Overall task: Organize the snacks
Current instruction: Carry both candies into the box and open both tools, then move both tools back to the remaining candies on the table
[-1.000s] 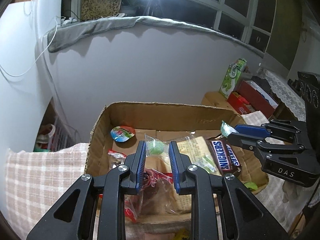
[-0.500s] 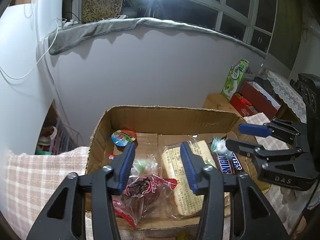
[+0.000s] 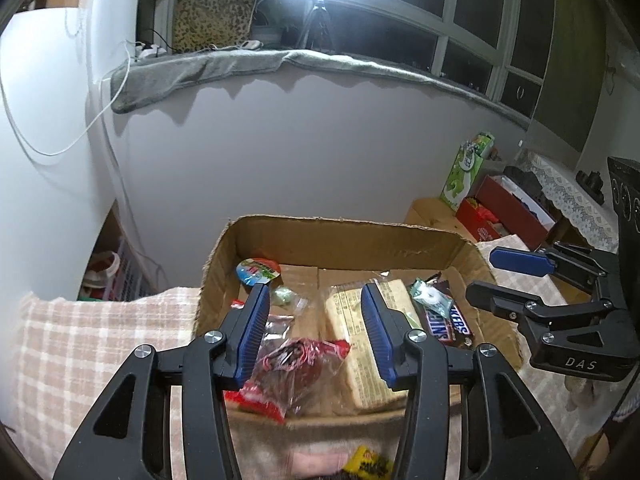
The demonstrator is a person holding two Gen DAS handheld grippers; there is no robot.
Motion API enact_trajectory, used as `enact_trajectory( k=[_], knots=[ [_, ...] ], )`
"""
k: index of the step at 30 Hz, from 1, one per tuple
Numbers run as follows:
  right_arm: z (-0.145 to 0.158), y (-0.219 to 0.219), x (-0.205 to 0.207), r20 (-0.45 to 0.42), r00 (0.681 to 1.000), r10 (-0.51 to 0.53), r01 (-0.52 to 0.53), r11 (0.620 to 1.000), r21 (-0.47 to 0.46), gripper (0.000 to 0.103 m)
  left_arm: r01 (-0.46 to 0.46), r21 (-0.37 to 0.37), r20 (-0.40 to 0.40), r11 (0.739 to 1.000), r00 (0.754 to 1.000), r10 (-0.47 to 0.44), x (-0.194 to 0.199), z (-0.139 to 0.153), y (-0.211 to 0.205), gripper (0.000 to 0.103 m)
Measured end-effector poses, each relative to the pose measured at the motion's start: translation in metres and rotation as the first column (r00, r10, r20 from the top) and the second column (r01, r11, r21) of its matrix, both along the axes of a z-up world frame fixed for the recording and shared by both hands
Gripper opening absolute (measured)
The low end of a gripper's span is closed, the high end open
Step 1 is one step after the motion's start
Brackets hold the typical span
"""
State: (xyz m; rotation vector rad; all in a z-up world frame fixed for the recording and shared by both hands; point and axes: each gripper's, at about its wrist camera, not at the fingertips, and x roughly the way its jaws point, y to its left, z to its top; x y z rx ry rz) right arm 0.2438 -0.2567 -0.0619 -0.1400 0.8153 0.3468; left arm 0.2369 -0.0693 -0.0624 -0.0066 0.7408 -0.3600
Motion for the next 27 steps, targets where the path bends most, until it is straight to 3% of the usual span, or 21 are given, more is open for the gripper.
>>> enact_trajectory(
  k=[11,27],
  knots=[
    [0.014,0.009,-0.060,0.018,0.997,0.076,-0.076,0.997,0.028,0.056,-0.001,-0.025,0.020,1.000,1.000,0.001,-0.041,0.006,0.035,0.046],
    [-0.023,0.024,-0.122,-0.080,0.975,0.207,-0.203,0.978,0.053,0.055,0.071,-0.043,-0.103,0.997,0.992,-0.075,-0.077,-0.043,0.040,0.046]
  ],
)
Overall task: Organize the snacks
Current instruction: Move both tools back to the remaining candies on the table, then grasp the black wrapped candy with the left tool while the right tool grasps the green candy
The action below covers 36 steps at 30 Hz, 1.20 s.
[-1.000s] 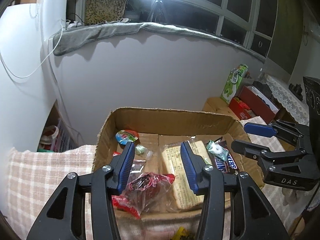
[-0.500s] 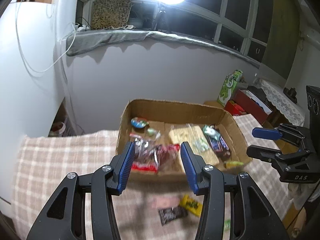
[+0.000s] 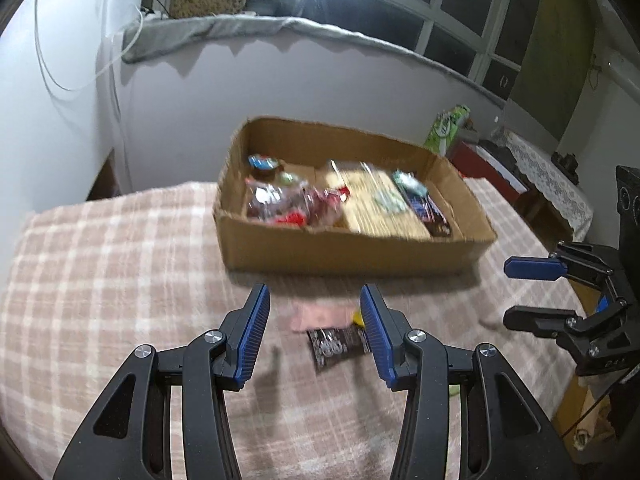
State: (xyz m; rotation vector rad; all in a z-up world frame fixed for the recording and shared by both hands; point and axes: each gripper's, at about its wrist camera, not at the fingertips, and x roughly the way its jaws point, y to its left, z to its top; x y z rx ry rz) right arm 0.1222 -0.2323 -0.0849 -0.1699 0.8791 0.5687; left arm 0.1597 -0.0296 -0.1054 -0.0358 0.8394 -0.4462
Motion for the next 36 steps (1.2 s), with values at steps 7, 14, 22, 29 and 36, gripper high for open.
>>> enact_trajectory(
  k=[7,14,22,29,36],
  knots=[
    [-0.024,0.006,-0.008,-0.076,0.997,0.033,-0.032,0.999,0.023,0.054,0.067,0.008,-0.051,0.998,0.997,-0.066,0.003,-0.017,-0.017,0.044],
    [-0.042,0.012,-0.007,-0.128,0.990,0.054,-0.050,0.998,0.027,0.050,0.105,0.034,-0.097,0.994,0.990,-0.102,0.011,-0.034,-0.027,0.032],
    [-0.050,0.018,-0.006,-0.148,0.986,0.076,-0.074,0.997,0.022,0.050,0.132,0.058,-0.114,0.990,0.986,-0.125,-0.006,-0.039,-0.026,0.030],
    [-0.056,0.027,-0.006,-0.152,0.984,0.091,-0.092,0.996,0.001,0.050,0.087,0.085,-0.092,0.993,0.993,-0.079,-0.015,-0.042,-0.021,0.031],
    [-0.058,0.039,-0.014,-0.128,0.984,0.127,-0.135,0.989,-0.061,0.050,0.097,0.202,-0.039,0.975,0.995,-0.091,-0.024,-0.045,-0.038,0.031]
  ],
)
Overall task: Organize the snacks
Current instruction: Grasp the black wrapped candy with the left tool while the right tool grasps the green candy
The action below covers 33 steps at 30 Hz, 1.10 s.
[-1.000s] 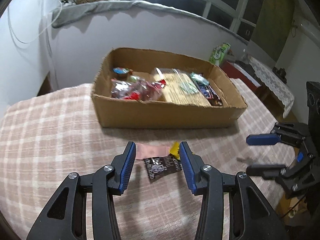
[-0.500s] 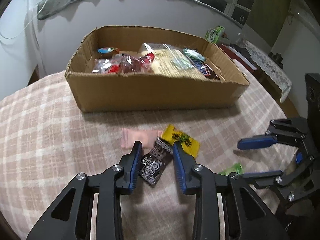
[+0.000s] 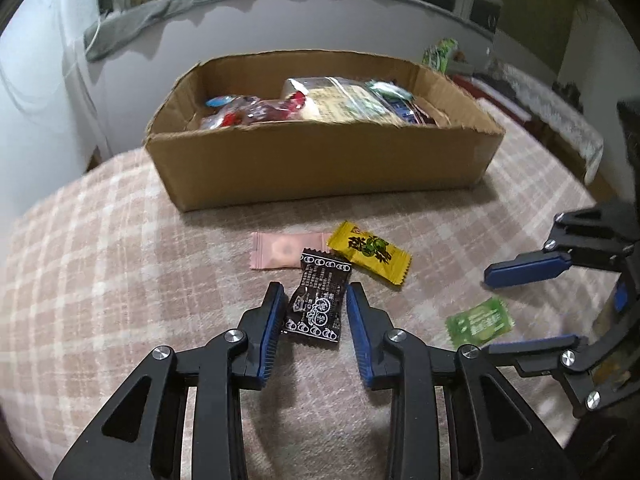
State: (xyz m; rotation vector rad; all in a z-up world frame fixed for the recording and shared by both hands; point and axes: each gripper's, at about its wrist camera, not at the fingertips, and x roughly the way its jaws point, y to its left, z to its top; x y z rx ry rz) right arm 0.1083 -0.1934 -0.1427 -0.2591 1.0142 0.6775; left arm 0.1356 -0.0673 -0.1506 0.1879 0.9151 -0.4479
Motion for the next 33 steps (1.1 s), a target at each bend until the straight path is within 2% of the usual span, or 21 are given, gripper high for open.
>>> enact_trajectory(
  k=[1,5,13,18,19,21,33],
  knots=[
    [-0.001,0.003,-0.001,0.003,1.000,0.012,-0.012,1.000,-0.017,0.050,0.006,0.014,0.008,1.000,1.000,-0.006,0.000,0.000,-0.003,0.031],
    [-0.004,0.008,-0.004,0.020,0.999,0.040,-0.039,0.996,-0.081,0.038,0.012,0.019,0.006,1.000,1.000,-0.012,0.001,0.001,-0.005,0.031],
    [-0.002,0.011,-0.001,0.023,0.997,0.076,-0.072,0.989,-0.130,0.036,0.033,0.021,-0.006,0.999,0.999,-0.033,0.001,0.002,-0.007,0.030],
    [-0.006,0.018,0.006,0.006,0.996,0.092,-0.090,0.987,-0.134,0.036,0.044,0.016,-0.011,0.999,0.999,-0.044,0.001,0.003,-0.008,0.026],
    [-0.007,0.019,0.007,0.005,0.996,0.095,-0.093,0.986,-0.137,0.034,0.045,0.015,-0.011,0.999,0.999,-0.045,0.001,0.003,-0.008,0.026],
    [-0.007,0.020,0.008,0.008,0.995,0.095,-0.093,0.985,-0.144,0.023,0.041,0.007,-0.011,0.999,0.999,-0.041,0.001,0.003,-0.007,0.026],
    [0.004,0.010,0.007,0.042,0.998,0.041,-0.036,0.994,-0.104,0.022,0.015,-0.031,-0.008,0.999,1.000,-0.015,-0.007,0.009,0.004,0.025]
  ],
)
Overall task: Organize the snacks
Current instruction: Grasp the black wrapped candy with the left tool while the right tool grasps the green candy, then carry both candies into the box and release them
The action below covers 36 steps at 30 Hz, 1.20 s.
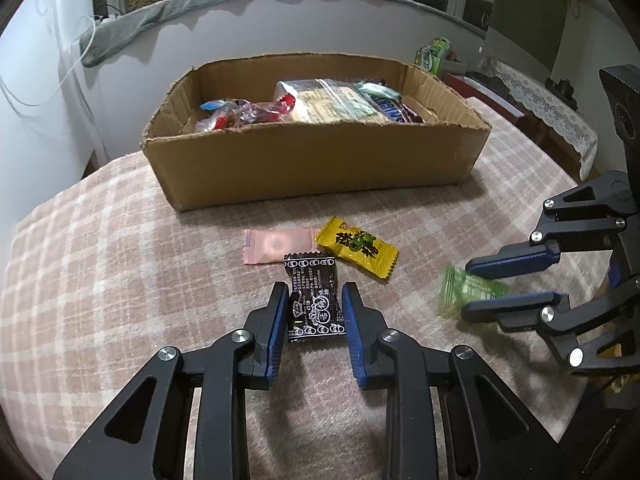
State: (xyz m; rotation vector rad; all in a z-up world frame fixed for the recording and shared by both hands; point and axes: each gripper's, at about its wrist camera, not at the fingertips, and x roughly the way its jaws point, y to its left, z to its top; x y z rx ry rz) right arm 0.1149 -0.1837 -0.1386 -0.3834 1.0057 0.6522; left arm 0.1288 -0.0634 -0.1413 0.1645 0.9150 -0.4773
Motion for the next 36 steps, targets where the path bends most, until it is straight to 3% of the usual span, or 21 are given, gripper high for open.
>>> enact_trajectory(
  k=[14,24,36],
  knots=[
    [0.050,-0.017,0.006,0.094,0.994,-0.057,0.051,0.996,0.068,0.022,-0.008,-0.057,0.101,0.998,0.995,0.014,0.005,0.051,0.005,0.025],
    [0.087,-0.030,0.042,0.176,0.977,-0.120,0.105,0.990,0.093,0.022,-0.004,-0.054,0.164,0.999,0.986,0.012,0.034,0.077,-0.005,0.025],
    [0.086,-0.044,0.099,0.171,0.961,-0.216,0.201,0.974,0.102,0.022,-0.011,-0.071,0.163,0.997,0.986,0.022,0.079,0.080,-0.019,0.025]
  ],
)
